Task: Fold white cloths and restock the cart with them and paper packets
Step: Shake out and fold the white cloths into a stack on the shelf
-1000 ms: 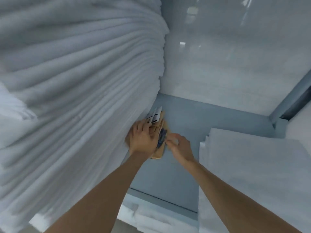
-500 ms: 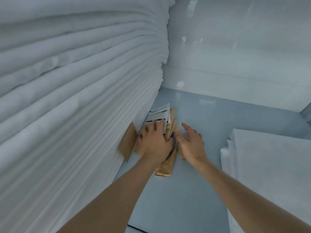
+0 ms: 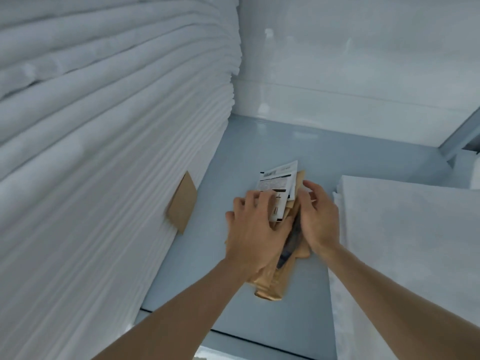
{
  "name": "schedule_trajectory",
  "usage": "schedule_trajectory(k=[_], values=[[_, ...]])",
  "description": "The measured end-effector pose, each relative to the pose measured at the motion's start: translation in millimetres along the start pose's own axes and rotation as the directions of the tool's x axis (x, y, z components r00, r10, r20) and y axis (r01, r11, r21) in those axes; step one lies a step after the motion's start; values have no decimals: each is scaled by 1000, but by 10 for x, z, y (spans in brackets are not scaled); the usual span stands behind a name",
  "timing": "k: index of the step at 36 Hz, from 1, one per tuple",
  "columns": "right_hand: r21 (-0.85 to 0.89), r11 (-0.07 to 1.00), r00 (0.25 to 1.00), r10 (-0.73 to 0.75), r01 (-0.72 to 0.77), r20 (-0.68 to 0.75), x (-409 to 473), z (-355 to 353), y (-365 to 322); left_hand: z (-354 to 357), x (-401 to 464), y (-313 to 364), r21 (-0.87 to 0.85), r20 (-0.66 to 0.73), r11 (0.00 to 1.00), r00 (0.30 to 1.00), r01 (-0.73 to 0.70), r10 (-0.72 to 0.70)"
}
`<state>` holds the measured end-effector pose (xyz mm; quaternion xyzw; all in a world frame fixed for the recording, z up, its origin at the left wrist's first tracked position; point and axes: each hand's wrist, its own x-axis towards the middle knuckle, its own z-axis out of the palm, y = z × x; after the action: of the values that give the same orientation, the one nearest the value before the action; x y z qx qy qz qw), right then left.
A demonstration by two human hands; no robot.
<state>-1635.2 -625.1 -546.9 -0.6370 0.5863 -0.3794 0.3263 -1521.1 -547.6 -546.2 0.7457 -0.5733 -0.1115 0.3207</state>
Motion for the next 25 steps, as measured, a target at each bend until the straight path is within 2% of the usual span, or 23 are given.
schedule_trajectory(k=[3, 9, 11, 14, 17, 19, 21, 23, 25], values=[[-36, 999, 1000, 0, 0, -7, -35, -92, 7, -90, -95, 25, -104, -8, 995, 1000, 9, -10], [14, 1000, 999, 21, -20, -37, -105, -58, -31, -364, -100, -102, -319, -185, 942, 968, 105, -170], [21, 1000, 999, -16, 17, -44, -147, -24, -38, -442, -57, -199, -344, -225, 927, 945, 152, -239], [-82, 994, 996, -78, 74, -45, -218, 20, -39, -527, -40, -295, -306, -252, 919, 910, 247, -329], [-162, 980, 993, -121, 120, 2, -300, 35, -28, -572, -124, -330, -112, -304, 960, 911, 258, -280], [-236, 956, 985, -173, 175, 29, -373, 104, -56, -628, -161, -402, 162, -303, 970, 944, 183, -128], [-276, 940, 980, -192, 199, 53, -434, 163, -96, -657, -161, -458, 377, -256, 920, 967, 109, -10], [-281, 941, 982, -171, 187, 78, -474, 213, -153, -658, -147, -482, 485, -204, 865, 979, 127, -30], [-286, 942, 982, -151, 178, 114, -498, 251, -170, -625, -152, -468, 500, -166, 849, 981, 171, -99]])
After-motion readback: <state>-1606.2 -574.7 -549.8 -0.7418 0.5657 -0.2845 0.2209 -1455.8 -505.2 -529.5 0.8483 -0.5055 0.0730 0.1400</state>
